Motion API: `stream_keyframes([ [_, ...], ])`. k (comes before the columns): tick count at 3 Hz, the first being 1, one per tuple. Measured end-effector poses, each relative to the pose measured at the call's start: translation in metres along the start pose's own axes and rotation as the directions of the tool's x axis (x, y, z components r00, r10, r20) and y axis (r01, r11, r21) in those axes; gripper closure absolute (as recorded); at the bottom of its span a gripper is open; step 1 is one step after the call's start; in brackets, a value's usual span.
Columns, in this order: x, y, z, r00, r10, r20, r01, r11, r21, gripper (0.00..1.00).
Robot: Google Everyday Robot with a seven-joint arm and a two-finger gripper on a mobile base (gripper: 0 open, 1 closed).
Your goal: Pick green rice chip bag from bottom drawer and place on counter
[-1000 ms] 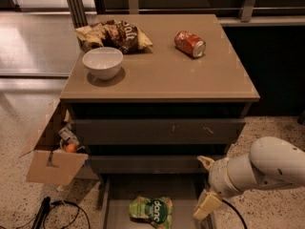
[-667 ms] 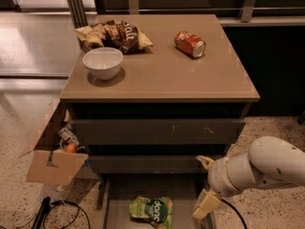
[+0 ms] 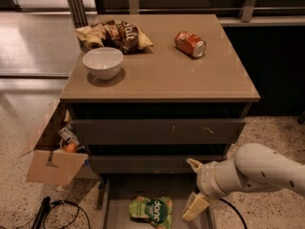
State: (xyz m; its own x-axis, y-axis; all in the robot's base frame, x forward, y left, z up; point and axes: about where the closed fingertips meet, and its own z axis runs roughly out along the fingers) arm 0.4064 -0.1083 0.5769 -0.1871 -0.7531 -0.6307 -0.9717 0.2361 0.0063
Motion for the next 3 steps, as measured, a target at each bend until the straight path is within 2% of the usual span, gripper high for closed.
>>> stream_keyframes([
  [1,0.006,-0.002,0.034,0.999,-0.019,0.05,0.018,0.9997,0.017,0.0],
  [2,0.037,0.023,0.111,0.992,-0.016,0.129,0.015,0.9999,0.006,0.0],
  [3,0.036,0.023,0.118,0.991,-0.019,0.129,0.019,0.9998,0.0,0.0],
])
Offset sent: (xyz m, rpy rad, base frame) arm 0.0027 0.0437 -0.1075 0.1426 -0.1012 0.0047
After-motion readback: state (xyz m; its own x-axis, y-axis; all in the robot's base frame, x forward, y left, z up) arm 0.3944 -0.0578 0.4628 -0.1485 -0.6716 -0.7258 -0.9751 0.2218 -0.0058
